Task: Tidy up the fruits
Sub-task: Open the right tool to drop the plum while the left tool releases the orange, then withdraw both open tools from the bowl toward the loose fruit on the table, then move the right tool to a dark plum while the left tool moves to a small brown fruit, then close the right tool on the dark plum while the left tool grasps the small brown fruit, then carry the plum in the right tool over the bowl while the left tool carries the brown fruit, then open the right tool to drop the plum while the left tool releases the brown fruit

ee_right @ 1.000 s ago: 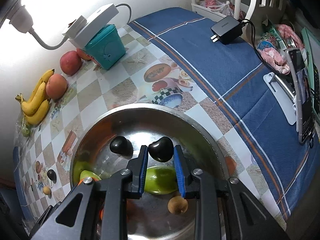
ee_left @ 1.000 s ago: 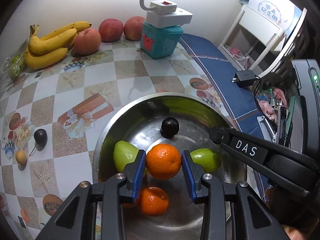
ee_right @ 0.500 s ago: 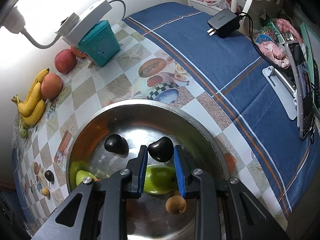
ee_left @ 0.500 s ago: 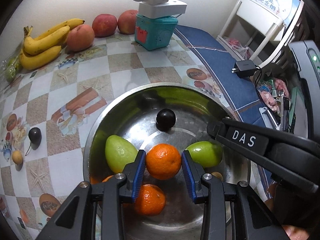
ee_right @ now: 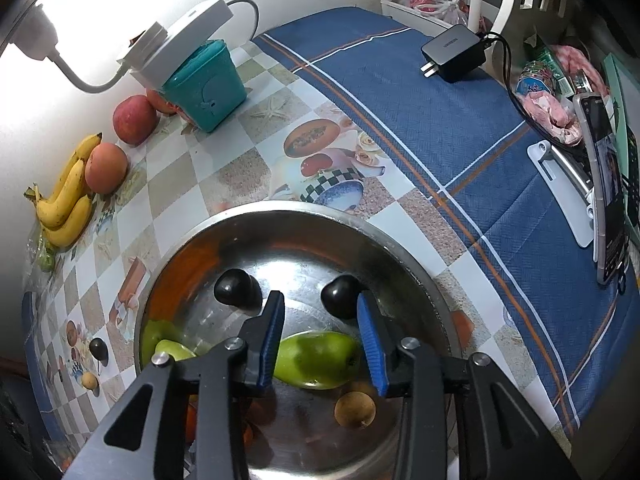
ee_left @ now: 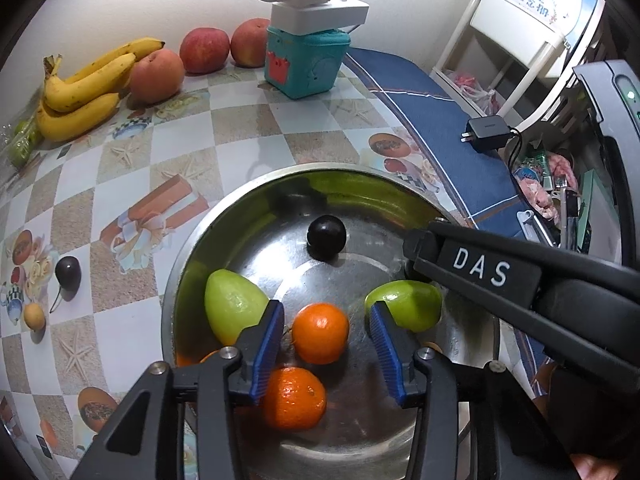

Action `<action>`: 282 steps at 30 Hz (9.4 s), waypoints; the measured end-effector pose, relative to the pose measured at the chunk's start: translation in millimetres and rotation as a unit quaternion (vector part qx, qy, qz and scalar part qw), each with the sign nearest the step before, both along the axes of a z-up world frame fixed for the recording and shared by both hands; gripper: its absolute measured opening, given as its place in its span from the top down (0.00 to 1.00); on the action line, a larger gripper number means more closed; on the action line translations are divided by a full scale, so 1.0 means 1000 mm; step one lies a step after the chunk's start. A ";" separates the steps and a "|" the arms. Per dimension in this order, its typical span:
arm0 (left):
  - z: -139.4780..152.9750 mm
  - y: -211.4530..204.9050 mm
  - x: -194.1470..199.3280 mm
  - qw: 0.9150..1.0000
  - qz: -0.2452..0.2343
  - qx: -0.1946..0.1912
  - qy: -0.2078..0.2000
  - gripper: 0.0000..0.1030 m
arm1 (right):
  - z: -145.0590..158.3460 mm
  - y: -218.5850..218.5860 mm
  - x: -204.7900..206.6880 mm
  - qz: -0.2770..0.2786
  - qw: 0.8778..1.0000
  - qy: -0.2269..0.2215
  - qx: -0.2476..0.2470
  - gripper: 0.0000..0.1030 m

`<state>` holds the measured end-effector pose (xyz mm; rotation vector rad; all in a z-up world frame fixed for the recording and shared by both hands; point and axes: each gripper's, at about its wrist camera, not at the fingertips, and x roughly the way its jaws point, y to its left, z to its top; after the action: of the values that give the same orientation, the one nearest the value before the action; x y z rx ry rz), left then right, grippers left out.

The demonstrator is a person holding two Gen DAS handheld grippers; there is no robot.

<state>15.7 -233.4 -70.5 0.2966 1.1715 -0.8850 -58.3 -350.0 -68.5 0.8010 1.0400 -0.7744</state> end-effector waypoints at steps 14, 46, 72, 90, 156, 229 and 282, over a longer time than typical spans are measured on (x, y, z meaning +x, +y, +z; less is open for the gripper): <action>0.017 0.012 0.010 1.000 0.024 -0.015 0.001 0.52 | 0.013 -0.001 -0.002 -0.001 1.000 -0.012 -0.015 0.62; 0.011 0.104 0.091 0.968 0.249 0.012 0.027 0.30 | 0.015 0.038 0.033 0.079 0.996 0.016 -0.035 0.42; 0.026 0.122 0.105 0.963 0.266 0.018 -0.042 0.00 | 0.017 0.059 0.049 0.136 0.989 -0.009 -0.055 0.08; 0.043 0.172 0.139 0.953 0.285 -0.040 -0.092 0.00 | 0.014 0.086 0.072 0.180 0.981 0.002 -0.072 0.08; -0.013 0.252 0.195 0.934 0.355 0.004 0.026 0.00 | -0.028 0.188 0.190 0.289 0.956 -0.043 0.005 0.49; 0.024 0.173 0.129 0.978 0.205 -0.016 0.026 0.74 | 0.024 0.138 0.105 0.213 0.971 -0.110 0.018 0.79; 0.008 0.062 -0.018 0.997 -0.017 0.069 0.017 0.72 | -0.011 0.079 -0.016 0.085 0.996 0.000 0.041 0.78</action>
<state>-2.4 -171.6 -62.6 0.4153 1.2648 -0.8427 -74.3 -271.0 -79.7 0.7699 1.1302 -0.5899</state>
